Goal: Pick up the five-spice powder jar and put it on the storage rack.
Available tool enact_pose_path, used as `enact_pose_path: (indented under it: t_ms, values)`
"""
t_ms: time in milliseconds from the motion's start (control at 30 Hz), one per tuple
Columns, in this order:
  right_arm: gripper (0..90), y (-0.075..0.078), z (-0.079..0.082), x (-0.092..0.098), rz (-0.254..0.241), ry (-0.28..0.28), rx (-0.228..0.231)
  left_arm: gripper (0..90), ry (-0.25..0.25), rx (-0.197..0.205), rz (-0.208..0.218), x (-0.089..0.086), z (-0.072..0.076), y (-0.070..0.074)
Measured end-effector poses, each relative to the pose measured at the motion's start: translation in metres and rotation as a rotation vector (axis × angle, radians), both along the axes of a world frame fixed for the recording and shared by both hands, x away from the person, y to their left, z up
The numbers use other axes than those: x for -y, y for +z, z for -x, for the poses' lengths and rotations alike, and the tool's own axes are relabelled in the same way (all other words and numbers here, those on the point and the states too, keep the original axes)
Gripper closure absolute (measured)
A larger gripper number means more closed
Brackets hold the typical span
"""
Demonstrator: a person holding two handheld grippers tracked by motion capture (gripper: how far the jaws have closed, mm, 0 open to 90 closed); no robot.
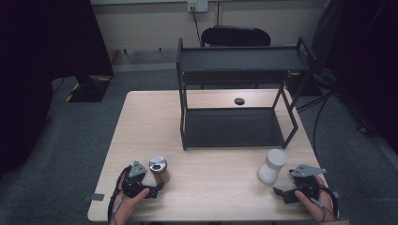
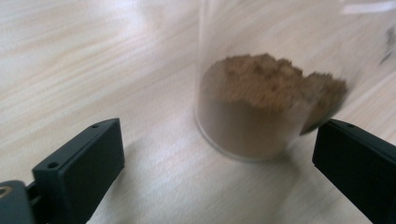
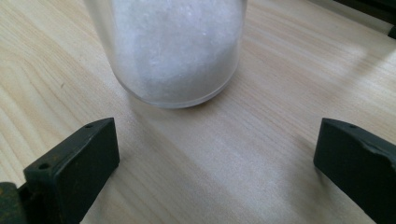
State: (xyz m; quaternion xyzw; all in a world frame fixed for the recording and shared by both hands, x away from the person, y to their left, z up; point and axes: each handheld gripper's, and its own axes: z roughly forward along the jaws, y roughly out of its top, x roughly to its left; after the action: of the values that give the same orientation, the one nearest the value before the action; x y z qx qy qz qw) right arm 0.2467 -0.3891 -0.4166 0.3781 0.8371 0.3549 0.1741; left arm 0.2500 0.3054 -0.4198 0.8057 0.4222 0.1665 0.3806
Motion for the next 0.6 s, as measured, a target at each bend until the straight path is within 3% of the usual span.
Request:
enact_pose_path:
  t_ms: [433, 600]
  values:
    - [0.0, 0.0, 0.0, 0.0, 0.0, 0.0, 0.0, 1.4, 0.005, 0.0, 0.07, 0.008, -0.006, 0.002]
    - [0.0, 0.0, 0.0, 0.0, 0.0, 0.0, 0.0, 5.2, 0.003, 0.024, 0.08, 0.011, -0.008, 0.003]
